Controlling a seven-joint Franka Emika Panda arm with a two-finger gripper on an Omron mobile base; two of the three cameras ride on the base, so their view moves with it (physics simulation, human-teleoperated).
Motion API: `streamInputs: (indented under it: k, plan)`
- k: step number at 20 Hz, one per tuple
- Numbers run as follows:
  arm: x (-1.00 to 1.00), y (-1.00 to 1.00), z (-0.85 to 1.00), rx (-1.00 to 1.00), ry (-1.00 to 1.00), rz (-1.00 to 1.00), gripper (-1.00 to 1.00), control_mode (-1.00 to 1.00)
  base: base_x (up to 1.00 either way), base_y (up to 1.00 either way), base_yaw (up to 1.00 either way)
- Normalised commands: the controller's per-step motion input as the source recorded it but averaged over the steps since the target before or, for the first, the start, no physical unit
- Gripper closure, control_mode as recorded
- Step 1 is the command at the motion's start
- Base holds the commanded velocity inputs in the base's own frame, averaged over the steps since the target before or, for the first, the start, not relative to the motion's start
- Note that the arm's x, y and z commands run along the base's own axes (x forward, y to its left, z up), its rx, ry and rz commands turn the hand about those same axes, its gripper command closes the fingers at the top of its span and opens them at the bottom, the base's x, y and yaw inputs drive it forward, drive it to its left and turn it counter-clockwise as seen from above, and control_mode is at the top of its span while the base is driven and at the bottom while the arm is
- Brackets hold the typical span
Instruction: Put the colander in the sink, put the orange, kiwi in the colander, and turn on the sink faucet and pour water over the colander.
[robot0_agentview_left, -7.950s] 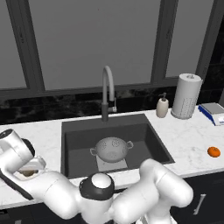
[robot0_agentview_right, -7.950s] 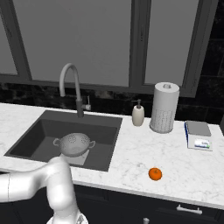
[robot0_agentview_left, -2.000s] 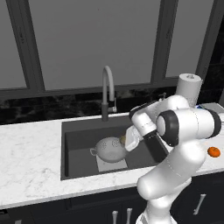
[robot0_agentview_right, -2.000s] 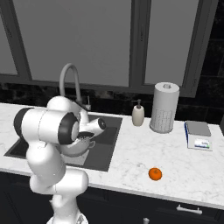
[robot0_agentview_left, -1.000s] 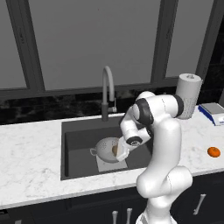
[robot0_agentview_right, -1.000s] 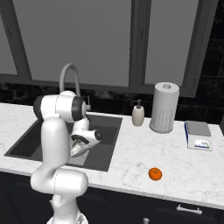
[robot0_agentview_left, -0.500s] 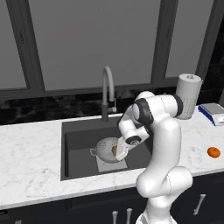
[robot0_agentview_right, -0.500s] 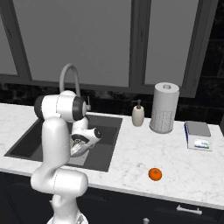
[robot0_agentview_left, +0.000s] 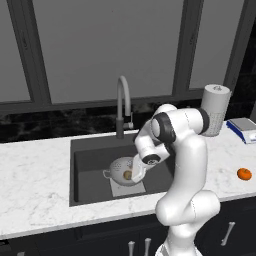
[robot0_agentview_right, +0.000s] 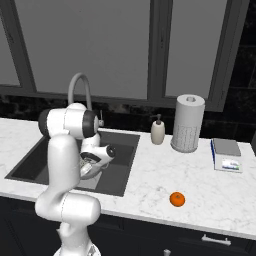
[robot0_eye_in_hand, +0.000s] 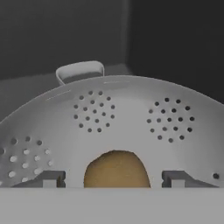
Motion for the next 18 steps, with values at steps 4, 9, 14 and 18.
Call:
streamInputs:
  k: [4,9,14,18]
  plan:
    - [0.09,0.0,0.0,0.0,-0.19,0.04,-1.0,-1.0,0.0,0.0,0.0]
    - [-0.03,-0.08,0.5,0.08,-0.35,0.04,-1.0,-1.0,0.0,0.0,0.0]
    - [-0.06,-0.23,0.73,0.1,-0.29,0.02,-1.0,-1.0,0.0,0.0,0.0]
    - [-0.22,-0.29,0.79,0.05,-0.15,0.0,-1.0,-1.0,0.0,0.0,0.0]
